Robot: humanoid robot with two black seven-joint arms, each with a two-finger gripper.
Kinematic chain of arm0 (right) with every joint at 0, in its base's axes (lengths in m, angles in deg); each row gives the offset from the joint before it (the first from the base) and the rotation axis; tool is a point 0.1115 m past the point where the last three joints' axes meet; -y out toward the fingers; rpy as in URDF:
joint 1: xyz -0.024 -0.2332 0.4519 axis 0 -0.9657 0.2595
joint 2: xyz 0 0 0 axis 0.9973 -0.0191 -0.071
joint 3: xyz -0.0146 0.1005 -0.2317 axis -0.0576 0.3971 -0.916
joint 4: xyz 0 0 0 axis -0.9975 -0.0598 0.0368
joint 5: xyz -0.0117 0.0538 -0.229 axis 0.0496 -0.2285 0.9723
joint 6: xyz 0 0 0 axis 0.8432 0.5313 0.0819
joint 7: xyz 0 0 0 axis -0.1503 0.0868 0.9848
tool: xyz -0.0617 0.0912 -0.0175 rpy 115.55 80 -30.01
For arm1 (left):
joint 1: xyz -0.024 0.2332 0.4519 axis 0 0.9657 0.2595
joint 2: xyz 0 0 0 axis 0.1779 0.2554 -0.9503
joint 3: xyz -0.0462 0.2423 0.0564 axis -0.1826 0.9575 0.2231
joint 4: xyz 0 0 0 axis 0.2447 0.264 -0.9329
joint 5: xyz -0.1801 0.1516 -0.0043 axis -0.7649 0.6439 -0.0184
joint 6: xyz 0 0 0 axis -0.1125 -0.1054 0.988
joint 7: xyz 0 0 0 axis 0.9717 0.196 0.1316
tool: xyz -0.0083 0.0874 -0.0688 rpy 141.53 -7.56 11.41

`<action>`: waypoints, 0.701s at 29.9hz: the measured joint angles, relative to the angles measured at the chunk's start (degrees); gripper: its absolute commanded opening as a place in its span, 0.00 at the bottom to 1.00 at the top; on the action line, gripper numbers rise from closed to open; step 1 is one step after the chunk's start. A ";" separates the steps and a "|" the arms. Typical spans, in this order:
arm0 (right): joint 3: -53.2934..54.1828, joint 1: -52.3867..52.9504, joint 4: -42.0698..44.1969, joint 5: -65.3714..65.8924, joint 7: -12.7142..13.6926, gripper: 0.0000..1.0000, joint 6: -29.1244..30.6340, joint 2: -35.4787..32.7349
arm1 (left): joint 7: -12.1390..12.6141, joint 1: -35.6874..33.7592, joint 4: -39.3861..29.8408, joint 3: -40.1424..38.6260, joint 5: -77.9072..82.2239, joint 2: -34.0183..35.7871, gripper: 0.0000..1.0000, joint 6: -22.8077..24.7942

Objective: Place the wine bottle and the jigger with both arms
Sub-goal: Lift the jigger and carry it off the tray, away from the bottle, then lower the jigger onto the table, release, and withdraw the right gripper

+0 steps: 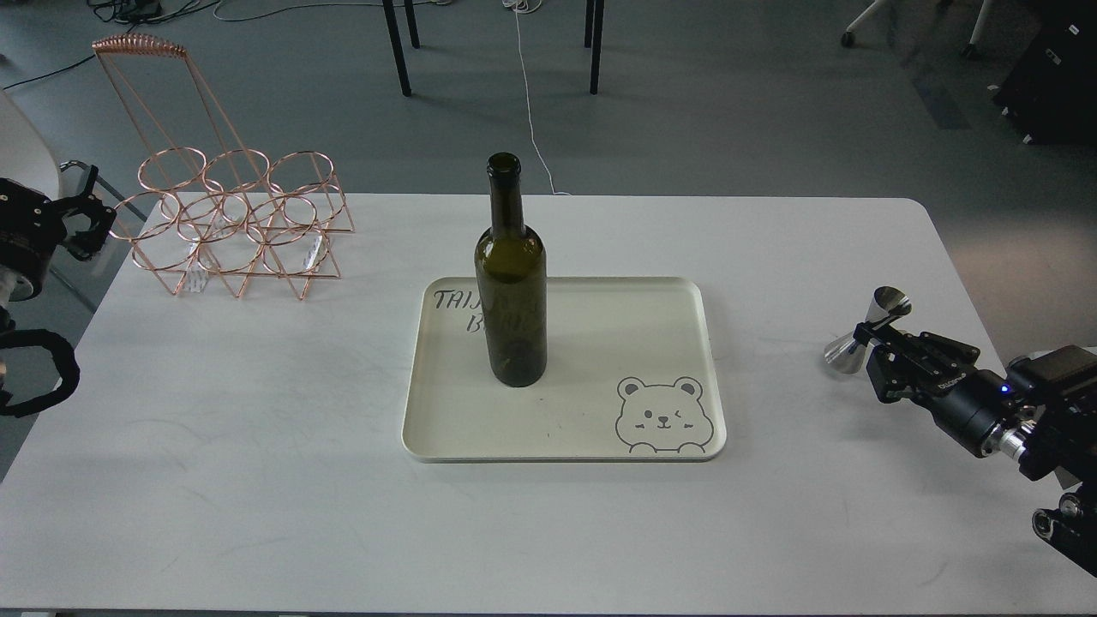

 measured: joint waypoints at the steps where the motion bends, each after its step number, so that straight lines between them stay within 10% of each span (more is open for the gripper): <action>1: -0.03 -0.02 0.01 -0.05 0.00 0.17 0.00 0.00 | 0.00 0.00 0.00 0.00 0.00 0.01 0.99 0.00; 21: -0.22 -0.78 3.42 -0.19 0.00 0.26 0.02 1.28 | 0.08 0.00 0.00 0.00 0.00 -0.19 0.99 0.00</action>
